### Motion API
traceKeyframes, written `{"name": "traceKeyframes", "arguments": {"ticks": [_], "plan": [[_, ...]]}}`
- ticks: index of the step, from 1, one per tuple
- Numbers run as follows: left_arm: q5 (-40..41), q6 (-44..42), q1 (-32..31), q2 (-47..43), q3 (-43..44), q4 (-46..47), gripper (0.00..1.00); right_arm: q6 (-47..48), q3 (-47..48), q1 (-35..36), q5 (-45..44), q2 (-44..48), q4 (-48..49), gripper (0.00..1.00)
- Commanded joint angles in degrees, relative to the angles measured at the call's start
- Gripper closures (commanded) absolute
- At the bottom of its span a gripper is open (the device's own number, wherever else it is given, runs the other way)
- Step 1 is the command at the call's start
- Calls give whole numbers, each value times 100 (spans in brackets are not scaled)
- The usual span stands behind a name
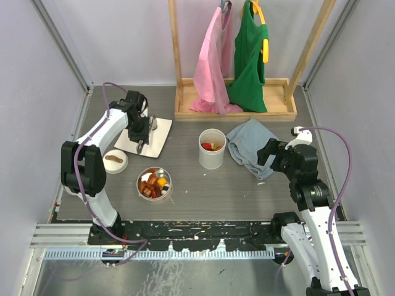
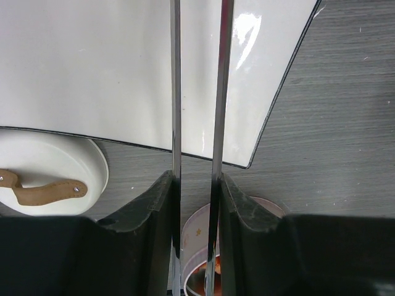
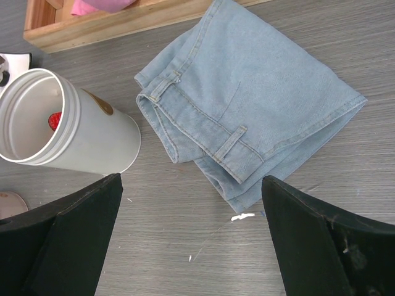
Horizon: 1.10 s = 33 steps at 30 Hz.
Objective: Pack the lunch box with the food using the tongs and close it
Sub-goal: Pick up the fake food from the plate.
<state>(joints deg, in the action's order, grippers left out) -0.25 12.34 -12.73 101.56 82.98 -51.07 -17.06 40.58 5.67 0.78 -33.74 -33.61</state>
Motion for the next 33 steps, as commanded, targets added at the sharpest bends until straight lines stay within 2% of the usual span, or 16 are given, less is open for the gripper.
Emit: {"name": "traceKeyframes", "arguments": {"ticks": [1, 8, 12, 15, 25, 33], "plan": [[-50, -91, 38, -286, -30, 105, 74, 19, 29, 30, 45, 57, 359, 0], [-85, -73, 36, -257, -19, 115, 76, 1, -21, 30, 78, 158, 397, 0], [-34, -68, 34, -229, -47, 130, 64, -1, -23, 26, 81, 145, 394, 0], [-120, -67, 36, -219, -11, 149, 61, -5, -17, 30, 98, 132, 395, 0], [-109, -41, 37, -158, 254, -112, 60, -9, 417, 26, 122, -304, -12, 0], [72, -42, 34, -518, -152, -144, 58, -21, 597, 30, 92, -330, -226, 0]]}}
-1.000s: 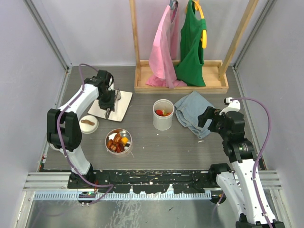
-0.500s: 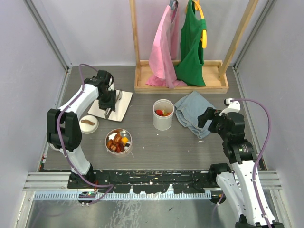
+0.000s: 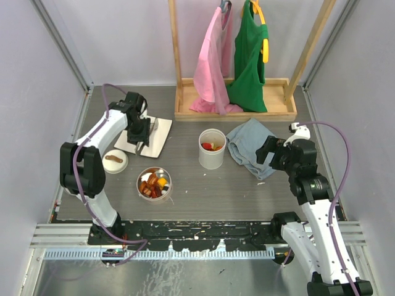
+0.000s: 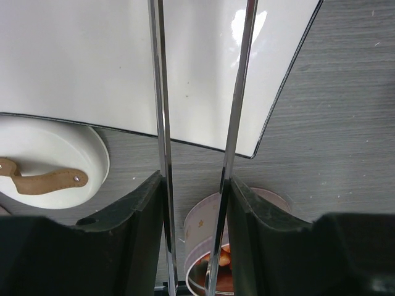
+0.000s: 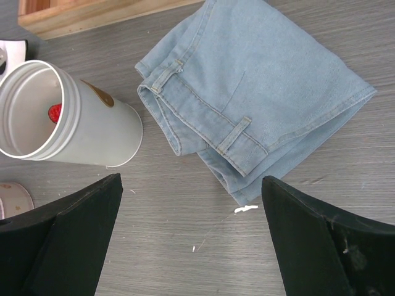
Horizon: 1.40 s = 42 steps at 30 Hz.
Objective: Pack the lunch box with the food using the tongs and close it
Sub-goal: Pick up the fake food from the plate.
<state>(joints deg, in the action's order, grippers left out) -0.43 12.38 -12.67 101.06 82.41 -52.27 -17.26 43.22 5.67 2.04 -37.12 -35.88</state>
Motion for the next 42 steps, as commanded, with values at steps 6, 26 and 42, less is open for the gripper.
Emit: {"name": "traceKeyframes", "arguments": {"ticks": [6, 26, 42], "plan": [[46, -96, 27, -365, -112, -43, 62, -9, 321, 30, 36, 55, -51, 0], [-187, 2, 28, -1203, -364, -15, 74, -139, 204, 26, 58, 216, 22, 0], [-432, 68, 1, -1959, -679, -414, 76, -58, -148, 30, 46, 387, 462, 0]]}}
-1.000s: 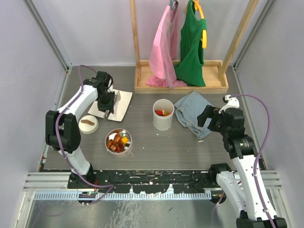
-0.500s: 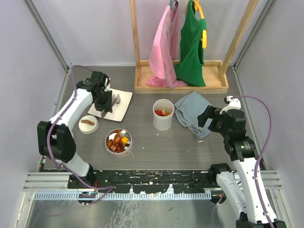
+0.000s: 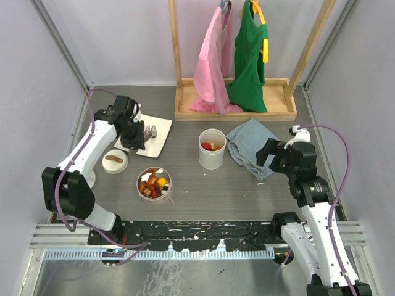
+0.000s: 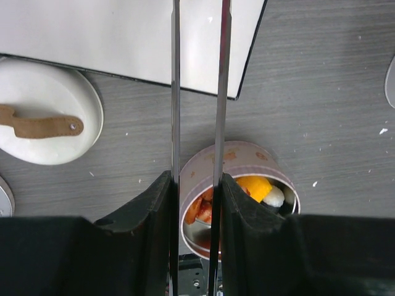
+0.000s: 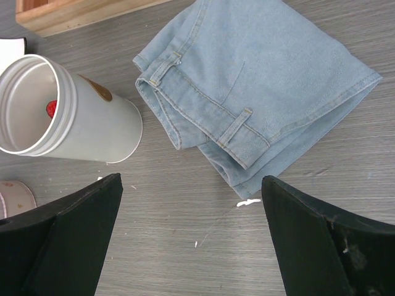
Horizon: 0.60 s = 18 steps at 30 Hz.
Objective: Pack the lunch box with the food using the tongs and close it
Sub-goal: Pick up the fake food from the plate.
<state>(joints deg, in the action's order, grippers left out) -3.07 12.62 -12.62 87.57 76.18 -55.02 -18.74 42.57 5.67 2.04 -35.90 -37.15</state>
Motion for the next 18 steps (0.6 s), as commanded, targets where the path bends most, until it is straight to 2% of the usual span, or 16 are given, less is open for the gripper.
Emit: {"name": "traceKeyframes", "arguments": {"ticks": [1, 8, 18], "plan": [[-196, 41, -3, -710, -103, -204, 76, 103, -141, 29, -12, 313, 611, 0], [-451, 139, -84, -1421, -410, -523, 76, 64, -336, 30, -124, 854, 805, 0], [-323, 447, -564, -2226, -319, -1316, 77, 55, -257, 29, -132, 628, 752, 0]]}}
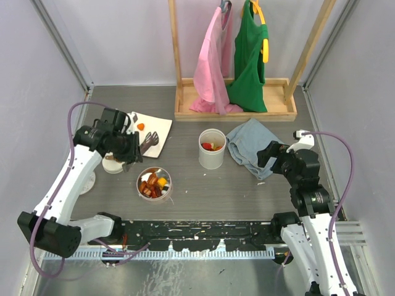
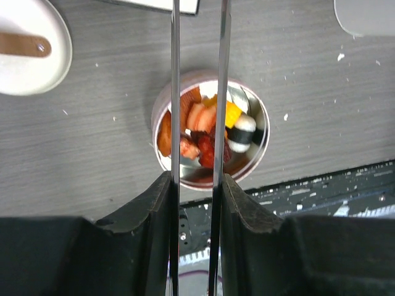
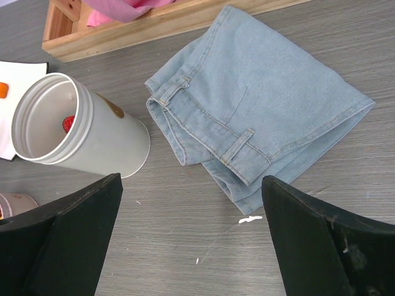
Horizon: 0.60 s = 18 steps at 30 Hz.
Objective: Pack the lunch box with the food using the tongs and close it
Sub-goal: Place the fake food in the packing box.
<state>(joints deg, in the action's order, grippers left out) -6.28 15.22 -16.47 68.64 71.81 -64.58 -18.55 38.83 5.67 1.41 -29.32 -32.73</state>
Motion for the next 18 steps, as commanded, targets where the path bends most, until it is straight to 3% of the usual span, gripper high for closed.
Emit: {"name": "traceKeyframes", "arguments": {"ticks": [1, 8, 18], "plan": [[10, 238, -252, -390, 124, -451, 77, 37, 116, 35, -70, -23, 316, 0], [227, 573, -680, -948, -34, -979, 77, 37, 100, 30, -53, -12, 324, 0], [396, 891, -823, -1636, -346, -1608, 79, 22, 81, 26, -43, 4, 324, 0]]}}
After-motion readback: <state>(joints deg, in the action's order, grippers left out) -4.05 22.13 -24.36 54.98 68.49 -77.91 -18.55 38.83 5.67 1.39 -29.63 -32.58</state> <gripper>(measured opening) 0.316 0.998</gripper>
